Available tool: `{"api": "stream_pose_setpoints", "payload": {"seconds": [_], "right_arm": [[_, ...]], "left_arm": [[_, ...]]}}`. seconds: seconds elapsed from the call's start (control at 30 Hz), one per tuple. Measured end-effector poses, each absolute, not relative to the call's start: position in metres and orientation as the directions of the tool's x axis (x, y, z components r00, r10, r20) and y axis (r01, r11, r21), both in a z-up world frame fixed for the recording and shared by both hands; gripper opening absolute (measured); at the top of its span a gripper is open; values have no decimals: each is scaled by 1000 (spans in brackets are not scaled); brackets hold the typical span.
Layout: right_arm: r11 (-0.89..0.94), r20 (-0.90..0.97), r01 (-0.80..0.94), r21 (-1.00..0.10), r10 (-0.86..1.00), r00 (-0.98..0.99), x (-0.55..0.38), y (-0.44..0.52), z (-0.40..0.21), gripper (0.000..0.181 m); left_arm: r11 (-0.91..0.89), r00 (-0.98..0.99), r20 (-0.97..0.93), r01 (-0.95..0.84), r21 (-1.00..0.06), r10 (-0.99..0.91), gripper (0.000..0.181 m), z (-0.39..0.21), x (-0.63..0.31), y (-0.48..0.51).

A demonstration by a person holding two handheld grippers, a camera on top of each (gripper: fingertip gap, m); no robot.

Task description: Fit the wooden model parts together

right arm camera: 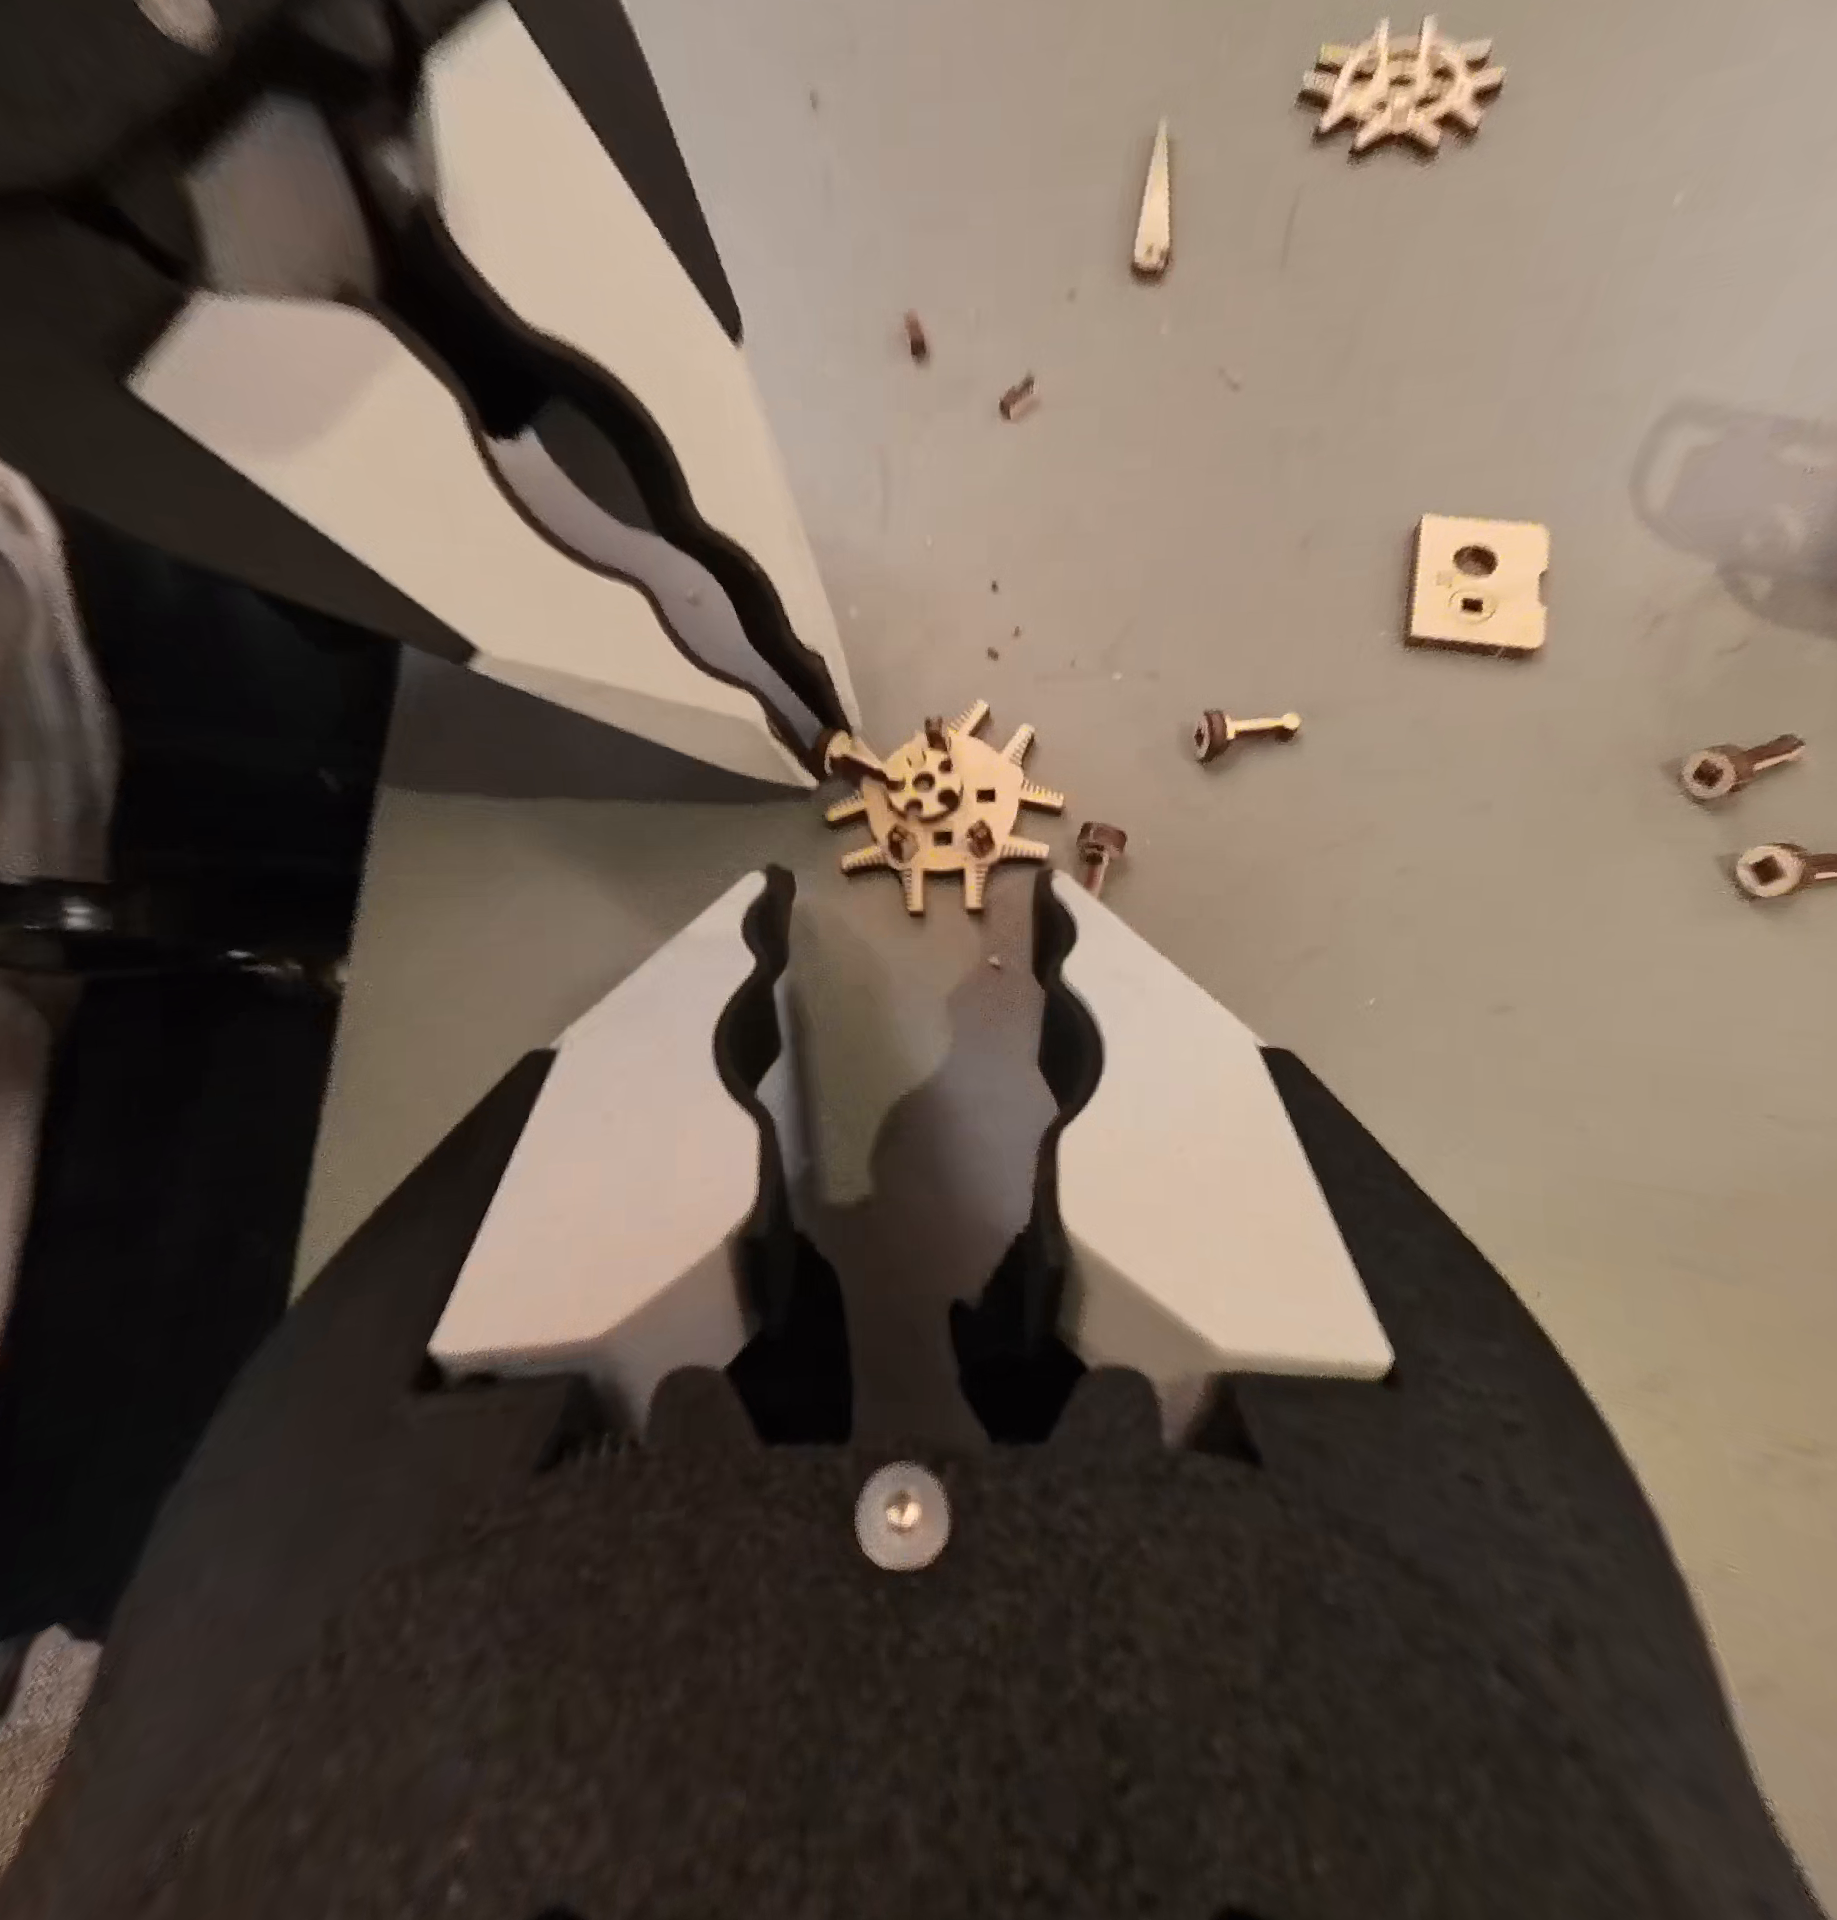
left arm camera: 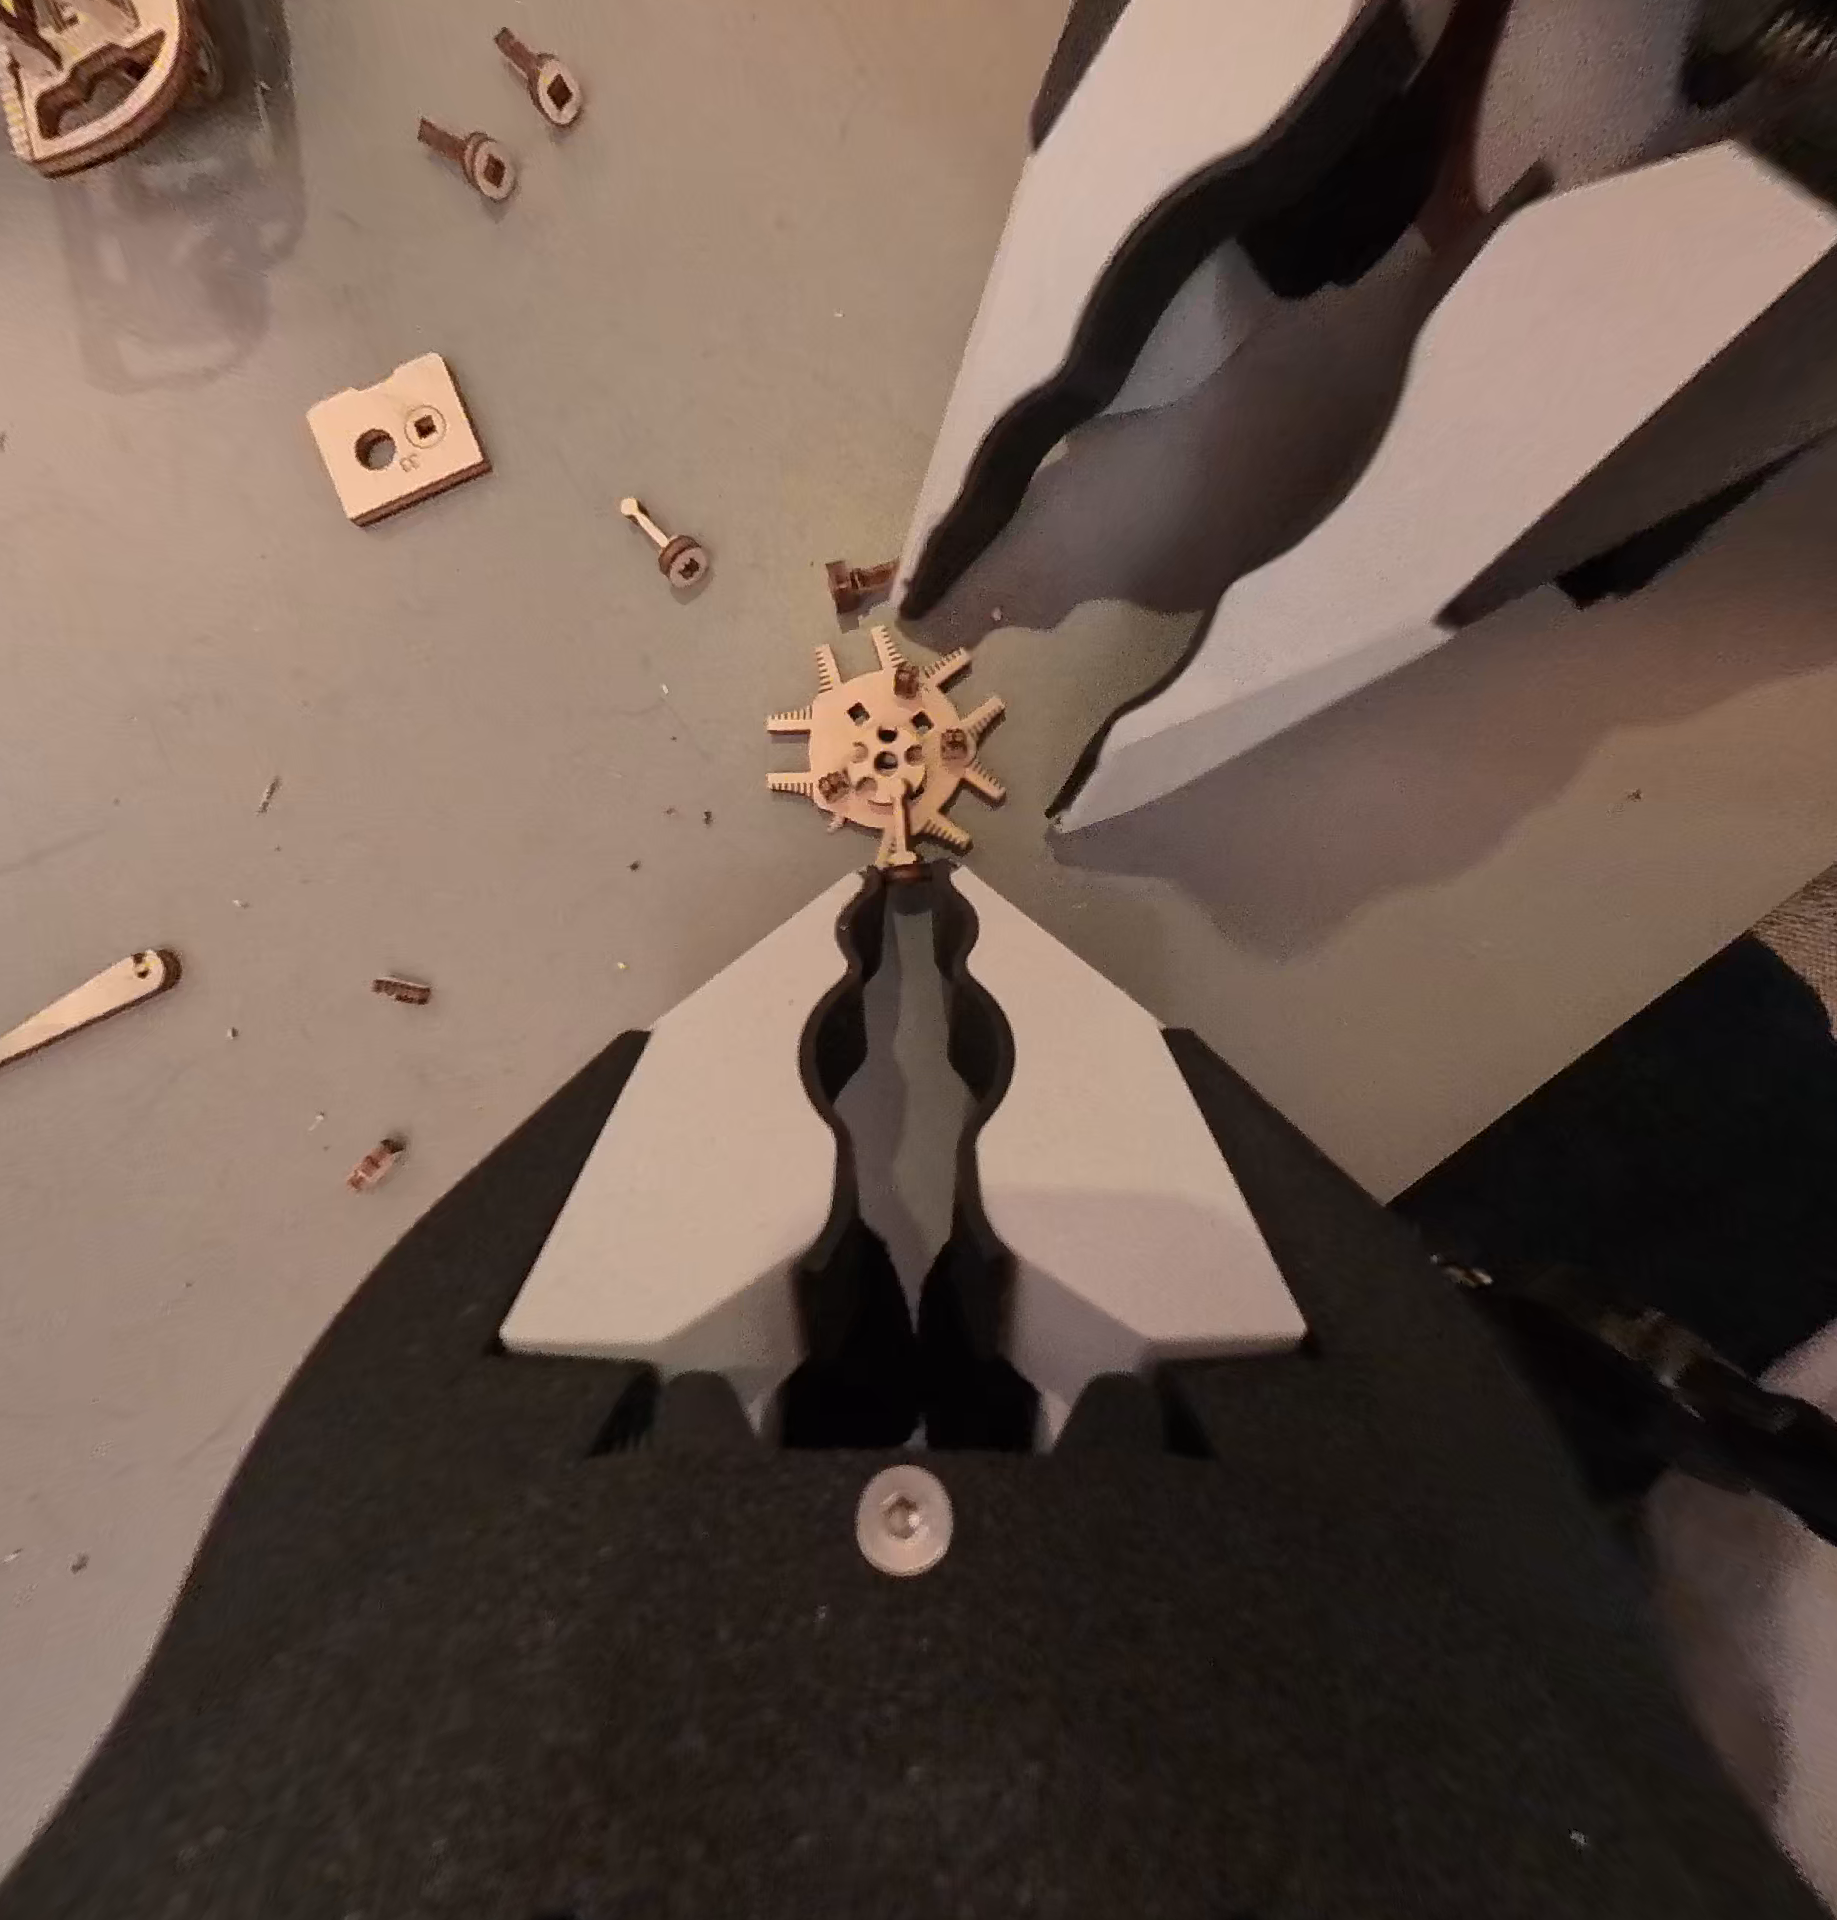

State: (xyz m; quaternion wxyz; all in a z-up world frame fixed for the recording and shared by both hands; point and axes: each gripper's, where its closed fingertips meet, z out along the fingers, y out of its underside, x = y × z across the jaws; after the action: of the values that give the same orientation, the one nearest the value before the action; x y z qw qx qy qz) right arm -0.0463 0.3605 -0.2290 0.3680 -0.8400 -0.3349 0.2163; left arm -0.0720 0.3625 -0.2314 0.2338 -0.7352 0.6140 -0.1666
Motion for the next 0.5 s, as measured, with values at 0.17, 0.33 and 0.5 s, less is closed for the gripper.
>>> {"api": "stream_pose_setpoints", "payload": {"seconds": [0.17,0.33,0.5], "right_arm": [[-505,-97,412,-759,712,695,-50,365,-231,43],[-582,-201,328,-744,664,721,-58,350,-228,39],[-623,-244,292,-726,630,737,-89,331,-227,37]], "left_arm": [[-54,104,-65,-848,-527,-992,6,-232,-75,363],[49,4,-96,-840,-540,-995,6,-227,-84,361],[194,-139,-139,-806,-559,-980,6,-220,-101,363]]}}
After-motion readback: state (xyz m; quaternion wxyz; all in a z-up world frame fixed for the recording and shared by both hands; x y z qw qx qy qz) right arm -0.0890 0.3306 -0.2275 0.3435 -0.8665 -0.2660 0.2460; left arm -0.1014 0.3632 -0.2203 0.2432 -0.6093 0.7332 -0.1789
